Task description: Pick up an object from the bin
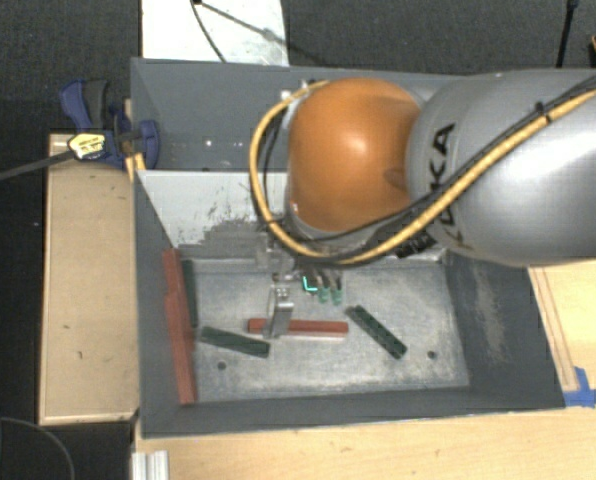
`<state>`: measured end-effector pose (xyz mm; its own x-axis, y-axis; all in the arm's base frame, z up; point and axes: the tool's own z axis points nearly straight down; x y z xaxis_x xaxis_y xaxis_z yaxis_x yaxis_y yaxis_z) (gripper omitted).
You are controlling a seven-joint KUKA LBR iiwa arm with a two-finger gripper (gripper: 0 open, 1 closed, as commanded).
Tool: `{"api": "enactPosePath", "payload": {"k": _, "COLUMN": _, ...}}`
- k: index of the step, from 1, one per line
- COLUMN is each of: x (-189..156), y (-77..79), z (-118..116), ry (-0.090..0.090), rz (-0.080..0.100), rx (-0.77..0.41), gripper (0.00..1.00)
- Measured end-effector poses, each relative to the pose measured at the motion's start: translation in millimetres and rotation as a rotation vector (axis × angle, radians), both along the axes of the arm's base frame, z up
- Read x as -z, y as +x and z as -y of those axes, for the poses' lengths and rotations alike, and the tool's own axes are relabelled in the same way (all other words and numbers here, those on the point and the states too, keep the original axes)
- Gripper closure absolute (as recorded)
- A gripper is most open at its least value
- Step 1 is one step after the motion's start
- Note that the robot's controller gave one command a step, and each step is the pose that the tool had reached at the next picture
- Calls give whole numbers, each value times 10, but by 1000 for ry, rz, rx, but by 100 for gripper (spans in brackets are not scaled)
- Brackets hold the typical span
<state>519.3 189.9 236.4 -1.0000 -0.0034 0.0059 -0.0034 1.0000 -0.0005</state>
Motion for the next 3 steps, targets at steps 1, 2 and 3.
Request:
{"api": "enactPosePath", "payload": {"k": 1, "x": 1313, "y": -44, "z": 288, "ry": 0, "rz": 1, "rx": -282, "gripper": 0}}
{"api": "enactPosePath", "payload": {"k": 2, "x": 1683, "y": 95, "z": 635, "ry": 0, "rz": 3, "rx": -302, "gripper": 0}}
{"api": "enactPosePath", "payload": {"k": 3, "x": 1660, "y": 93, "z": 609, "ry": 3, "rz": 5, "rx": -301, "gripper": 100}}
